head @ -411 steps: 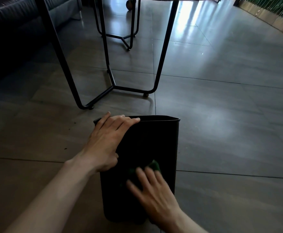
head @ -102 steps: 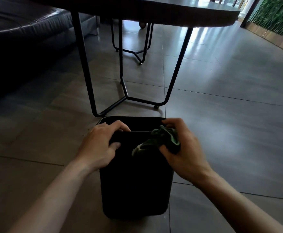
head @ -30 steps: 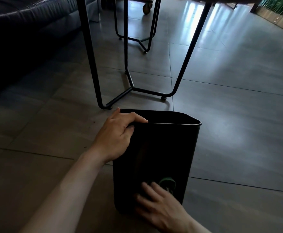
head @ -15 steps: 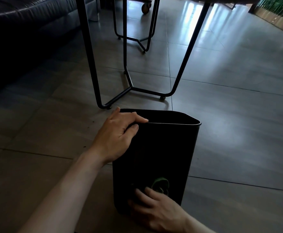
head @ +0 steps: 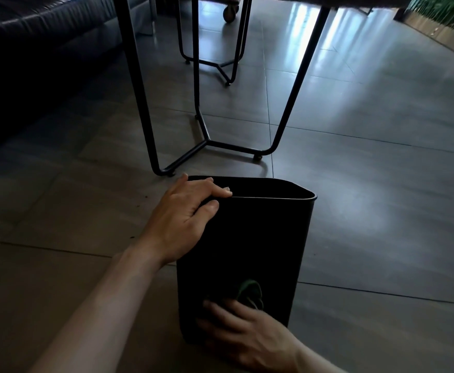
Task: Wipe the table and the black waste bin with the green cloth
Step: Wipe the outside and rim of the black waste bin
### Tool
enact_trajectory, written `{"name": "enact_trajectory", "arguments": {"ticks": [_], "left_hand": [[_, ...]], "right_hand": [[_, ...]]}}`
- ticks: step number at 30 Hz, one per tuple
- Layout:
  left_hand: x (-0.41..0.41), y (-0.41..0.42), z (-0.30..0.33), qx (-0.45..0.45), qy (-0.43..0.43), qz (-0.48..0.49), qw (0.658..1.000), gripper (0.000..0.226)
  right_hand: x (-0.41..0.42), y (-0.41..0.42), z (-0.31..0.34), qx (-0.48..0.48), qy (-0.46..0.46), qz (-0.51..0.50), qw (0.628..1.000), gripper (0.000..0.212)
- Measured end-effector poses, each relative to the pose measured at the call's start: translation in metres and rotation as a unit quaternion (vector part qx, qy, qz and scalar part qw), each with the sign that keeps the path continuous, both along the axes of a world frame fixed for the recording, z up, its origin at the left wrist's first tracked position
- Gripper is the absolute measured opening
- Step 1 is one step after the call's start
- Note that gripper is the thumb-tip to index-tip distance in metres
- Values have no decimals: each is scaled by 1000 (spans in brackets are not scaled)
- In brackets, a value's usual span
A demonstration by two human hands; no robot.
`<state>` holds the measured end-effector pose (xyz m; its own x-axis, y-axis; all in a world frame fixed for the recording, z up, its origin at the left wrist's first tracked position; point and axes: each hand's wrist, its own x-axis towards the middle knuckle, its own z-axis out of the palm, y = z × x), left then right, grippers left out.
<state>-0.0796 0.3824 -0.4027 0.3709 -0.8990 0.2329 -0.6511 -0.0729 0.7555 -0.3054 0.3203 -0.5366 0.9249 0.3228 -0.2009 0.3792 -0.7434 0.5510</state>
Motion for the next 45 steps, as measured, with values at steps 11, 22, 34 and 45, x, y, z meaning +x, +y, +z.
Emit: {"name": "enact_trajectory", "arguments": {"ticks": [11, 22, 34, 45], "left_hand": [[-2, -6, 2, 10, -14, 15, 1000, 35], [-3, -9, 3, 1, -18, 41, 999, 34], [-3, -6, -4, -6, -60, 44, 997, 38], [0, -7, -5, 10, -71, 46, 996, 48]], "right_hand": [[58, -29, 61, 351, -356, -161, 851, 32], [-19, -57, 43, 328, -297, -153, 884, 25], [-64, -50, 9, 250, -162, -60, 953, 25], [-31, -64, 53, 409, -369, -308, 775, 29]]}}
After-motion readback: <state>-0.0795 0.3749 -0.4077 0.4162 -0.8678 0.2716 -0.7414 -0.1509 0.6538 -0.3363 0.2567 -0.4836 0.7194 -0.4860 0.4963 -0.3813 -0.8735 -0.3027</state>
